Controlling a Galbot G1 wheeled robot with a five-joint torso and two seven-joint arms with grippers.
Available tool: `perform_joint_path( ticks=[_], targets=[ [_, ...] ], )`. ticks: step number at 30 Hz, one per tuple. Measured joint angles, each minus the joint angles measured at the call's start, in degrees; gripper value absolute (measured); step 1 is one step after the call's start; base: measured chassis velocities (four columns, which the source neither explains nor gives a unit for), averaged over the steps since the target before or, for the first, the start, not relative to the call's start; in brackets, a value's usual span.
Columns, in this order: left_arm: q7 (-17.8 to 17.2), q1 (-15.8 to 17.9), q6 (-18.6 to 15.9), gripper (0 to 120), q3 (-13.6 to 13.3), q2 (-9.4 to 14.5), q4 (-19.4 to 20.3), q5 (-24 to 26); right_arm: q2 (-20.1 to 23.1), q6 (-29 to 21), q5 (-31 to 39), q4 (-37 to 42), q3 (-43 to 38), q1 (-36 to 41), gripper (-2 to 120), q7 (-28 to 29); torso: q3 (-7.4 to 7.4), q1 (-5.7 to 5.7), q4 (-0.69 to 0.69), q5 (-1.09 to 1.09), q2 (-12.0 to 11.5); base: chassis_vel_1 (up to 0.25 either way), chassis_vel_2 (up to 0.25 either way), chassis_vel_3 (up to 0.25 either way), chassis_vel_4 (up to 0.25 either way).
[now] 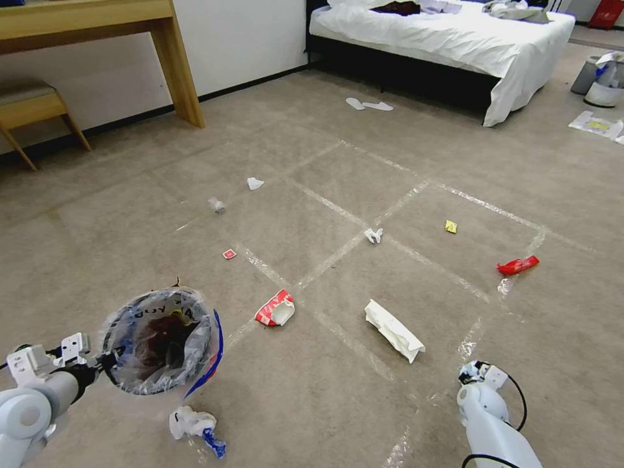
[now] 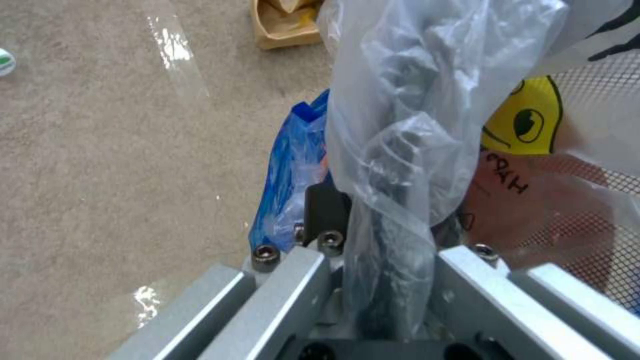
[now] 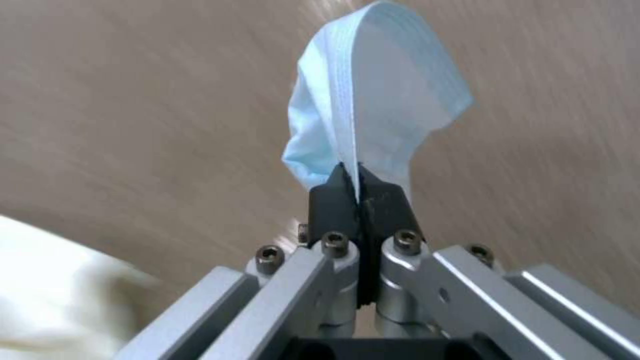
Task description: Pick up the trash bin and place the garbage on the floor into it.
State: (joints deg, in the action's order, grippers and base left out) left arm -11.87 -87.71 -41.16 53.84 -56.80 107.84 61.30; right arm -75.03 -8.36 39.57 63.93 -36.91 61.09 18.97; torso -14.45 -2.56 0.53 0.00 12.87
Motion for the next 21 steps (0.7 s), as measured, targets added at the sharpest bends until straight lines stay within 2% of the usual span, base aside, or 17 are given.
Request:
perform_joint_path(
  ticks=[1,3,4,6,7,8,10,11,13,14,16,17,19,20,21],
  targets=[
    [0.0,0.0,0.0,0,0.0,0.0,0.0,0.0,0.0,0.0,0.0,0.0,0.0,0.0,0,0.0,0.0,0.0,0.0,0.0,0.0,0.0,0.0,0.0,0.0],
    [-0.05,0.05,0.0,0,-0.23,-0.18,0.41,0.01,0.82,3.01,1.88,10.96,1.05,3.93,0,-3.78,0.0,0.0,0.0,-0.01,0.0,0.0,0.0,0.0,0.0],
    [-0.05,0.05,0.0,0,-0.23,-0.18,0.41,0.01,0.82,3.01,1.88,10.96,1.05,3.93,0,-3.78,0.0,0.0,0.0,-0.01,0.0,0.0,0.0,0.0,0.0],
    [-0.18,0.16,0.0,0,-0.58,-0.48,0.84,0.01,1.66,6.0,3.32,22.14,2.94,7.6,0,-7.85,0.01,0.0,0.0,-0.01,0.0,0.0,0.0,0.0,0.0],
    [-0.18,0.16,0.0,0,-0.58,-0.48,0.84,0.01,1.66,6.0,3.32,22.14,2.94,7.6,0,-7.85,0.01,0.0,0.0,-0.01,0.0,0.0,0.0,0.0,0.0],
    [-0.28,0.24,0.0,0,-0.81,-0.67,1.15,0.0,2.16,7.55,3.62,27.7,4.18,9.0,0,-9.73,0.01,0.0,0.0,0.03,0.0,0.0,0.0,0.0,0.0],
    [-0.37,0.29,-0.01,0,-1.19,-0.96,1.78,-0.01,3.52,9.64,4.39,37.7,6.91,10.61,0,-13.31,0.01,0.0,0.0,-0.06,0.01,0.0,0.0,0.0,0.0],
    [-0.37,0.29,-0.01,0,-1.19,-0.96,1.78,-0.01,3.52,9.64,4.39,37.7,6.91,10.61,0,-13.31,0.01,0.0,0.0,-0.06,0.01,0.0,0.0,0.0,0.0],
    [-0.67,0.26,-0.14,0,-1.57,-1.22,2.63,-0.06,6.24,12.09,6.72,45.43,11.07,10.95,0,-17.66,0.01,0.0,-0.01,0.0,0.01,0.0,0.0,0.0,0.0],
    [-0.67,0.26,-0.14,0,-1.57,-1.22,2.63,-0.06,6.24,12.09,6.72,45.43,11.07,10.95,0,-17.66,0.01,0.0,-0.01,0.0,0.01,0.0,0.0,0.0,0.0],
    [-1.16,0.27,-0.33,0,-2.05,-1.38,3.64,-0.01,11.18,15.37,9.15,51.16,16.52,9.31,0,-22.72,0.01,0.0,-0.01,0.0,0.01,0.0,0.0,0.0,0.0],
    [-1.16,0.27,-0.33,0,-2.05,-1.38,3.64,-0.01,11.18,15.37,9.15,51.16,16.52,9.31,0,-22.72,0.01,0.0,-0.01,0.0,0.01,0.0,0.0,0.0,0.0],
    [-1.61,0.41,-0.52,0,-2.51,-1.44,4.32,0.07,15.9,17.07,11.61,54.82,21.58,6.86,0,-26.02,0.0,0.0,-0.01,-0.01,0.0,0.0,0.0,0.0,0.0],
    [-1.61,0.41,-0.52,0,-2.51,-1.44,4.32,0.07,15.9,17.07,11.61,54.82,21.58,6.86,0,-26.02,0.0,0.0,-0.01,-0.01,0.0,0.0,0.0,0.0,0.0],
    [-2.03,0.71,-0.65,0,-3.02,-1.44,4.68,0.23,19.11,17.6,13.74,57.0,25.07,4.93,0,-27.89,0.01,0.0,-0.01,0.01,0.01,0.0,0.0,0.0,0.0]
  ],
)
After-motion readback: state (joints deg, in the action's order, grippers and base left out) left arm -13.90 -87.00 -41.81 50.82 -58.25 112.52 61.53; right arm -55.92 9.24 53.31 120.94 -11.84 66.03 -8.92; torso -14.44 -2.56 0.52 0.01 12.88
